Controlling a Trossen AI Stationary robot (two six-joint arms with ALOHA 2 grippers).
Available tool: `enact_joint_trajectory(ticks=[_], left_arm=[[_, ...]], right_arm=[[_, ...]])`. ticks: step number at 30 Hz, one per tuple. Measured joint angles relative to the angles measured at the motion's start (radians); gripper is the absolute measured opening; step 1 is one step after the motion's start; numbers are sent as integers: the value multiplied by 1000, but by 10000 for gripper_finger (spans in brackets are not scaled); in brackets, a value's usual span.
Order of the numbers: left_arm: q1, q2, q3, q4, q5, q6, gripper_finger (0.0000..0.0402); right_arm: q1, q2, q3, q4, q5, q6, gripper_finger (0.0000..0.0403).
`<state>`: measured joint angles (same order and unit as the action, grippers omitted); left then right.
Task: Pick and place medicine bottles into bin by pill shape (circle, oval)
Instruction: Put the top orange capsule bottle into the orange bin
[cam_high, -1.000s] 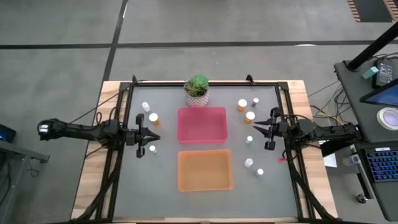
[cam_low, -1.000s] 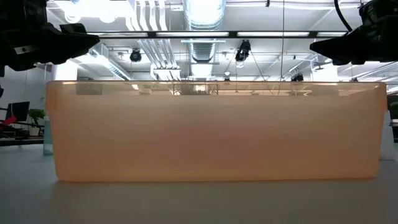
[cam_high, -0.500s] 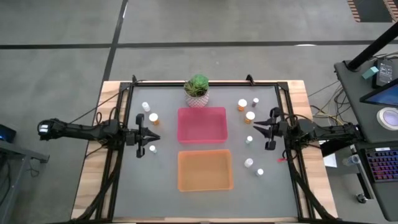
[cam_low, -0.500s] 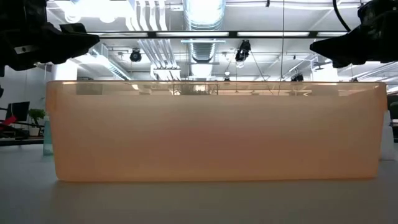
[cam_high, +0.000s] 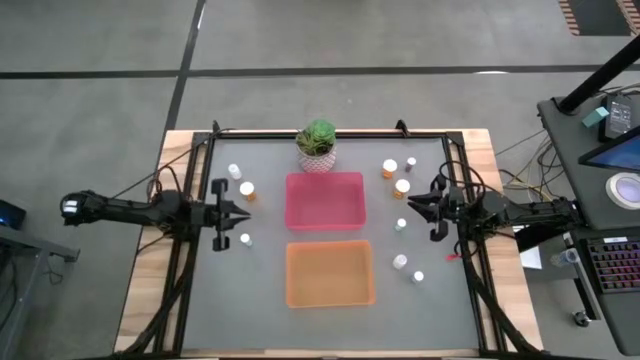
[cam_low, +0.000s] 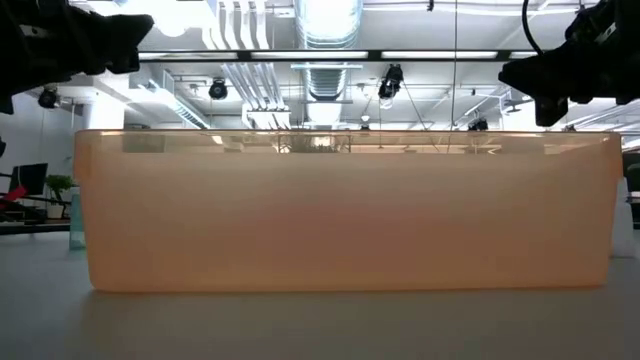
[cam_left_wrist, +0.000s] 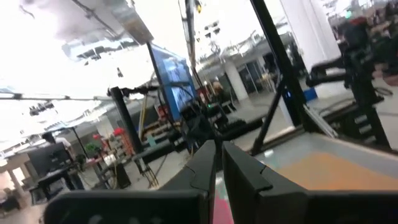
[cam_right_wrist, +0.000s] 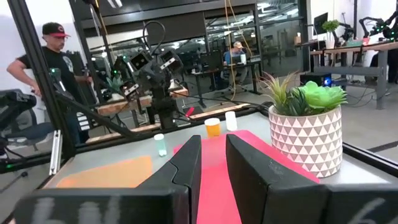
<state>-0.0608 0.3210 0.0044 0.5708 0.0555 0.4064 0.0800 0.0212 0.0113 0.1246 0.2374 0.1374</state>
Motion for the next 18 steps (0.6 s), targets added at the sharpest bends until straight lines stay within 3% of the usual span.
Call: enact_joint_trajectory(ticks=[8,14,18], left_arm=[[0,-1,0,195,3,-382,13],[0,-1,0,323,-4,-391,13],[0,-1,0,402,-4,-272,13]], right_arm=[[0,0,0,32,-1,75,66],[0,0,0,119,2,-13,66],[0,0,0,202,47,-151,66]])
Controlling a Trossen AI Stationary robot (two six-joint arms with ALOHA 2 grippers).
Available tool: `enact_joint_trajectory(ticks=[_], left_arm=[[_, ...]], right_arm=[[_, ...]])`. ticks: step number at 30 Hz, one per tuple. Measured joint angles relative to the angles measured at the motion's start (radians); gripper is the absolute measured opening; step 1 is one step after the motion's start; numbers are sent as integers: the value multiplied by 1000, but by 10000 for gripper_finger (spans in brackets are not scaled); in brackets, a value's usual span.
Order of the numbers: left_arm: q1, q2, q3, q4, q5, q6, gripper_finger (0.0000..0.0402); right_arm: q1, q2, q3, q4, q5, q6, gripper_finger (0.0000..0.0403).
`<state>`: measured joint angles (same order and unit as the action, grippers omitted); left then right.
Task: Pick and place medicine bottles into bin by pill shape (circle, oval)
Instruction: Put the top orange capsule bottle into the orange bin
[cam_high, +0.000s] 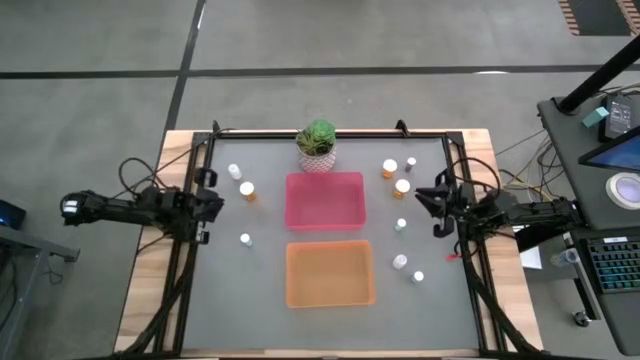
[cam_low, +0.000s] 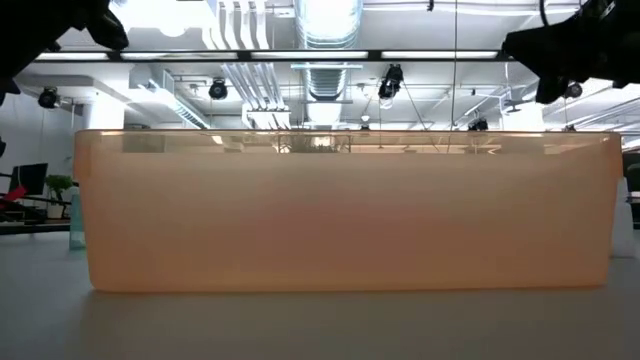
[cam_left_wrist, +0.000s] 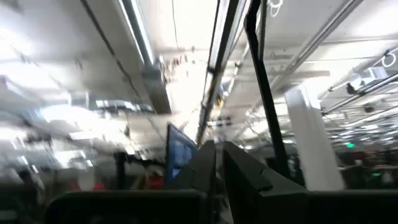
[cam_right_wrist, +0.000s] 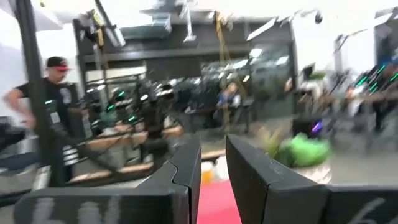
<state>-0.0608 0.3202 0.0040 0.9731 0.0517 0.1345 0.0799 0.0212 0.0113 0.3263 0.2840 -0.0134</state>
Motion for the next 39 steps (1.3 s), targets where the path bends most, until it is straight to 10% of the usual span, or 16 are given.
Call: enact_joint_trajectory(ticks=[7,18,39], left_arm=[[0,0,9,19,-31,169,13],[1,104,75,13,-374,321,13],[2,192,104,11,-401,608,13]], right_arm=[[0,0,0,63,80,-103,66],[0,36,60,72,259,-10,66],[0,435,417,-64,344,100,66]])
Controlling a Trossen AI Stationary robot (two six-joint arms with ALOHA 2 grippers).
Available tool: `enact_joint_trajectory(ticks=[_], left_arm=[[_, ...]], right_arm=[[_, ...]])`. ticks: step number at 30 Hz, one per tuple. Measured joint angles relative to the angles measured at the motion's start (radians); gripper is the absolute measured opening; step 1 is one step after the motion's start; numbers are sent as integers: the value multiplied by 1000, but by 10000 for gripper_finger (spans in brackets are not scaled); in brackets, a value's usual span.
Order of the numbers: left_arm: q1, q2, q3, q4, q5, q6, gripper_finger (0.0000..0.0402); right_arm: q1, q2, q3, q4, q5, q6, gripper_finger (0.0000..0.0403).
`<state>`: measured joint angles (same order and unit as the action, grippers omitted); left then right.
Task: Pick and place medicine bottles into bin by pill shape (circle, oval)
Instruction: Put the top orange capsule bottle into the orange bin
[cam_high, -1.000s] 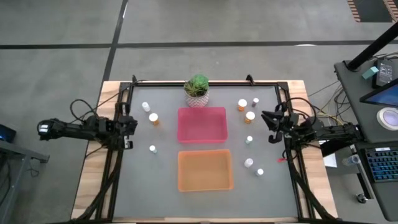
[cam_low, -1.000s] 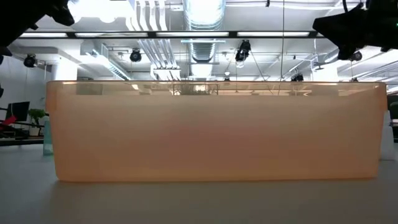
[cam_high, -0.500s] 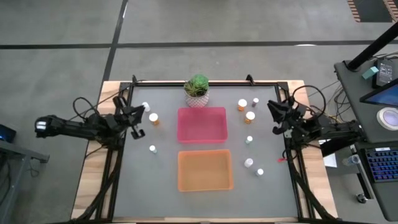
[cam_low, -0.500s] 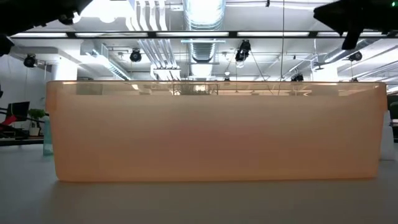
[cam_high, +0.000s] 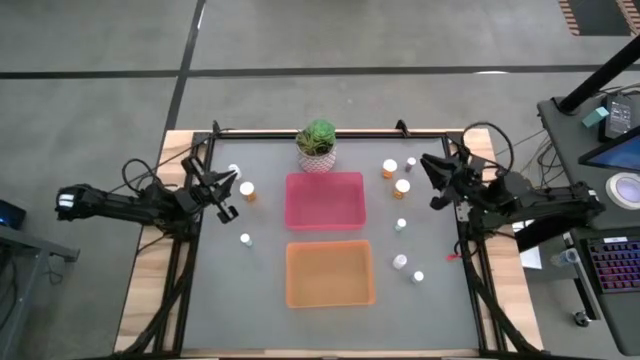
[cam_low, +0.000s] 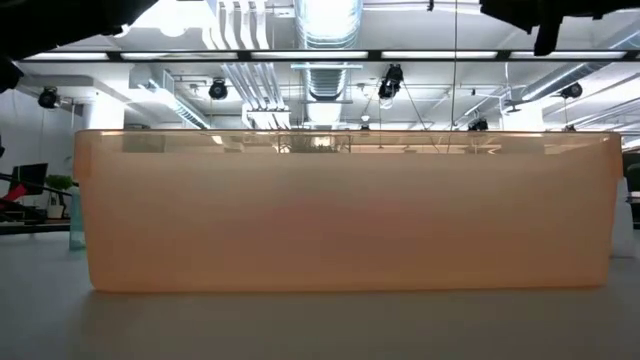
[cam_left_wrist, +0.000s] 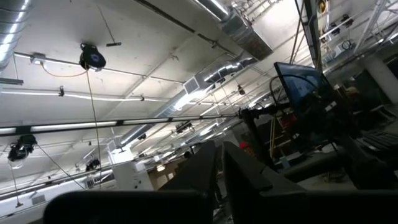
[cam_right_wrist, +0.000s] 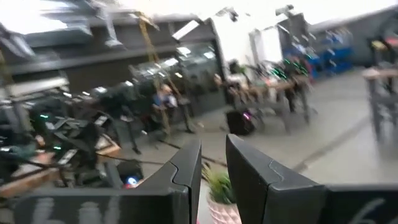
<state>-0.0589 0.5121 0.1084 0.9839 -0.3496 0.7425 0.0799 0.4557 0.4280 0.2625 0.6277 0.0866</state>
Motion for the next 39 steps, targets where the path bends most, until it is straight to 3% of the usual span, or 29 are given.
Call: enact_joint_trajectory(ticks=[4,21,26,32,39], left_arm=[[0,4,-1,3,0,-1,13],[0,-6,1,2,1,-3,13],[0,-7,1,3,1,-3,13],[0,-5,1,3,1,-3,13],[0,-4,1,3,1,-3,13]], right_arm=[[0,76,92,-170,57,106,66],[-15,394,404,-713,54,605,66],[-51,486,523,-965,51,705,66],[-130,572,649,-1218,-14,781,66],[-285,659,714,-1330,-165,728,65]])
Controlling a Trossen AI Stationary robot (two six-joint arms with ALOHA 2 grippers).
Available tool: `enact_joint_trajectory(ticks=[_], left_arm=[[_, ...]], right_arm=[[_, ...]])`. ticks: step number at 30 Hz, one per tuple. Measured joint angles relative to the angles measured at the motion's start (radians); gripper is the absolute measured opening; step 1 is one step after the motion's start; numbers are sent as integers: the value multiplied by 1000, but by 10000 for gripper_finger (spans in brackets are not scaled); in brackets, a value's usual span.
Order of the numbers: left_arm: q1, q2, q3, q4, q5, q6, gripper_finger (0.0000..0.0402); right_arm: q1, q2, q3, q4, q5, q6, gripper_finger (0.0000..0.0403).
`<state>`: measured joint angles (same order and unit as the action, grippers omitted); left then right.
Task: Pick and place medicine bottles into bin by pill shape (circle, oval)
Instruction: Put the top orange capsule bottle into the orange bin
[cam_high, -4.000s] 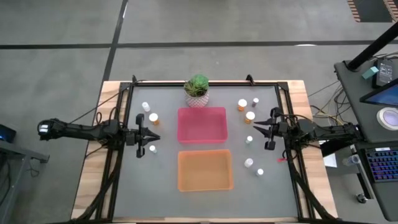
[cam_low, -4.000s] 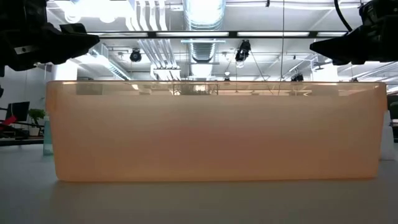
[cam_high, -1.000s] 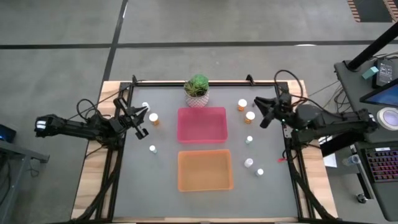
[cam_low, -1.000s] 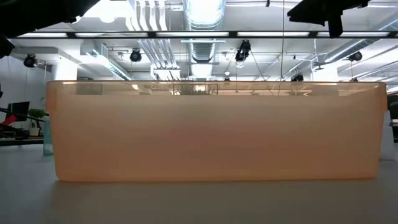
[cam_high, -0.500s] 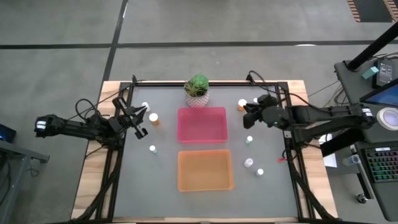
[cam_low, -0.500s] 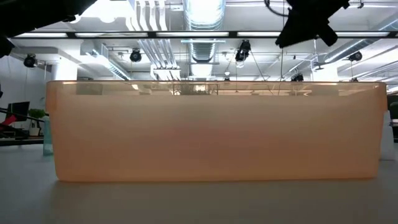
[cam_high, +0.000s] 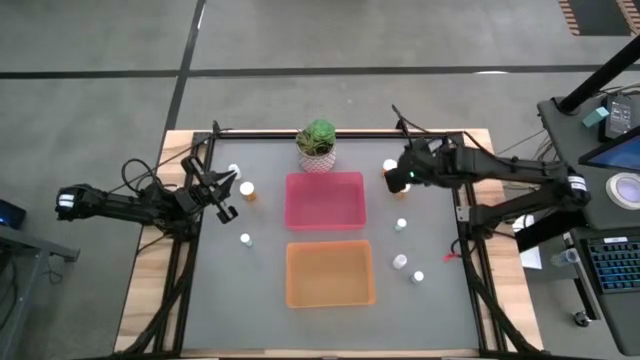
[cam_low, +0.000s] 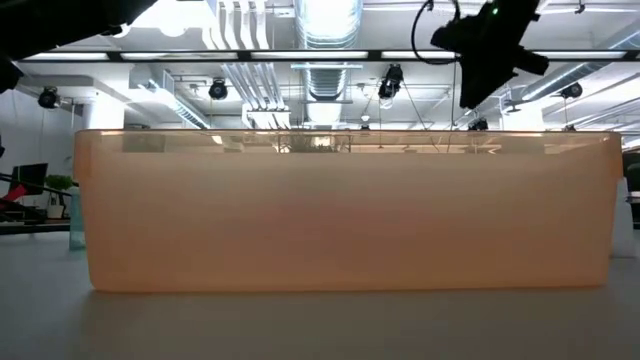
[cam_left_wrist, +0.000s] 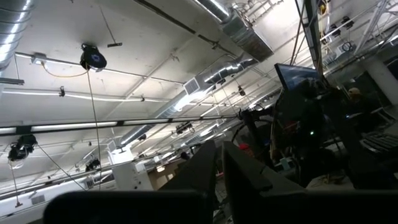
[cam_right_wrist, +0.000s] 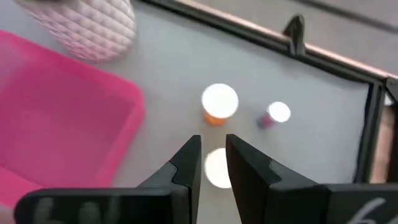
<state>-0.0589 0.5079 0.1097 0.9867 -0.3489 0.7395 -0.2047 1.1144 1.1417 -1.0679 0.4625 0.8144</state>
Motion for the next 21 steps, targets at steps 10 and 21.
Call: enact_joint_trajectory(ticks=[10,21], left_arm=[[0,2,0,0,0,0,13],[0,2,0,0,0,0,13]], right_arm=[[-234,80,-4,6,-144,-184,71],[-367,147,-34,88,-288,-268,161]])
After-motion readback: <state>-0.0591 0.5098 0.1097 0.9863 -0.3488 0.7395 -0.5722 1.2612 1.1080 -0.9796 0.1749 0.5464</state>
